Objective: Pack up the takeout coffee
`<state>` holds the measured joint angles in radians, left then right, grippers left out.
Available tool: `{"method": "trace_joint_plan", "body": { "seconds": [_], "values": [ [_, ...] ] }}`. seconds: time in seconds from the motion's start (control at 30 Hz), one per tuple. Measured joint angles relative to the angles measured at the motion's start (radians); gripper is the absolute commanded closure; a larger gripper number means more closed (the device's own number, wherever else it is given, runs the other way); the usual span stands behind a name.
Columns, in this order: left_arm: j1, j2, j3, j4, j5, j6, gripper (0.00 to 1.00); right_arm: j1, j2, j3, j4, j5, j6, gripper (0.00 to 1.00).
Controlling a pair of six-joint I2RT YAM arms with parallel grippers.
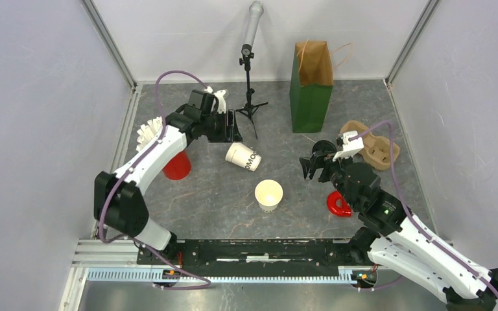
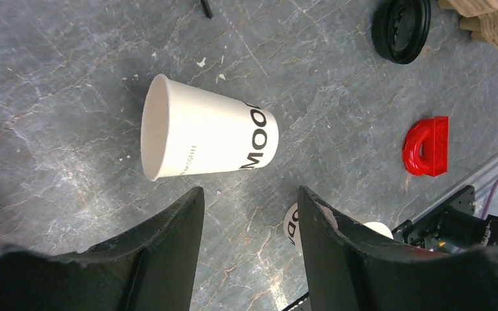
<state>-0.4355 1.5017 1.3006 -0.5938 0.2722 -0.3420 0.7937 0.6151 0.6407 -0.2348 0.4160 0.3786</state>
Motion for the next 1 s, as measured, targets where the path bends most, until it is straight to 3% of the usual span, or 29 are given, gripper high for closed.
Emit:
{"method": "trace_joint_plan", "body": {
  "seconds": [0.2, 0.53, 1.0],
  "values": [
    [0.07, 0.129, 0.0, 0.01, 0.106, 0.0, 0.38, 0.0, -0.009, 0.0, 0.0, -0.024, -0.011, 0.11],
    [0.11, 0.208, 0.003, 0.026, 0.124, 0.0, 0.39, 0.0, -0.039, -0.005, -0.001, -0.031, -0.017, 0.11],
    [0.114, 0.248, -0.005, 0.03, 0.14, 0.0, 0.56, 0.0, -0.084, -0.006, -0.022, -0.027, -0.02, 0.12]
  ]
}}
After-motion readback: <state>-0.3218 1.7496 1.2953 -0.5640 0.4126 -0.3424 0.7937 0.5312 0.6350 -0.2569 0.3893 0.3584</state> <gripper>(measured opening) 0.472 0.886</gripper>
